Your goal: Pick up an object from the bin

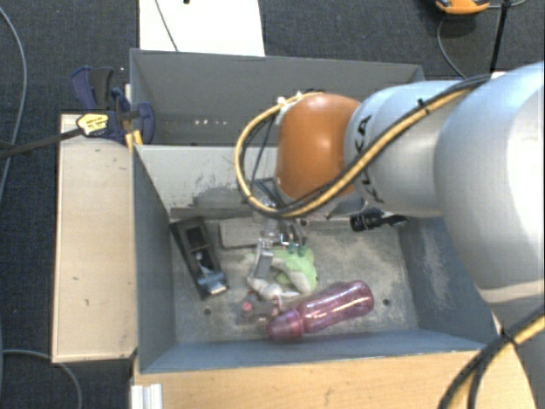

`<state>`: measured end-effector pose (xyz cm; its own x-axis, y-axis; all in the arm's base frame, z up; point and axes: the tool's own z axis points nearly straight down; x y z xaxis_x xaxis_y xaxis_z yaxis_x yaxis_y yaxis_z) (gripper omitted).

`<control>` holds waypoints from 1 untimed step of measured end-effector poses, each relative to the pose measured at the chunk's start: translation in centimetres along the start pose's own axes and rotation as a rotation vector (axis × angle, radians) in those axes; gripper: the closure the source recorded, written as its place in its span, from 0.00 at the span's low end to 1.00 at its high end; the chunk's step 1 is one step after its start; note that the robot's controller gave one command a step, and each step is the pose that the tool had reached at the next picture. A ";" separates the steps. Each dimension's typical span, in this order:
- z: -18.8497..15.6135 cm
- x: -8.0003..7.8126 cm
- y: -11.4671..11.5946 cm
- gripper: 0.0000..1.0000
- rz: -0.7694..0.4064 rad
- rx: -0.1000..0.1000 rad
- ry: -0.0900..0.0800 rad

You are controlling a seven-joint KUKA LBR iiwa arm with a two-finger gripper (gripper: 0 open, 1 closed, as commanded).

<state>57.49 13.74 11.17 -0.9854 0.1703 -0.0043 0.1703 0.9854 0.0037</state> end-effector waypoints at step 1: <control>2.9 0.4 -0.7 0.00 0.115 0.000 -0.002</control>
Offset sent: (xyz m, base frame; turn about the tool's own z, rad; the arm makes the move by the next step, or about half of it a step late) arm -0.0107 -0.0163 -0.0417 0.0412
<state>57.01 13.12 8.23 -0.9594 0.2818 -0.0062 0.2818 0.9595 0.0045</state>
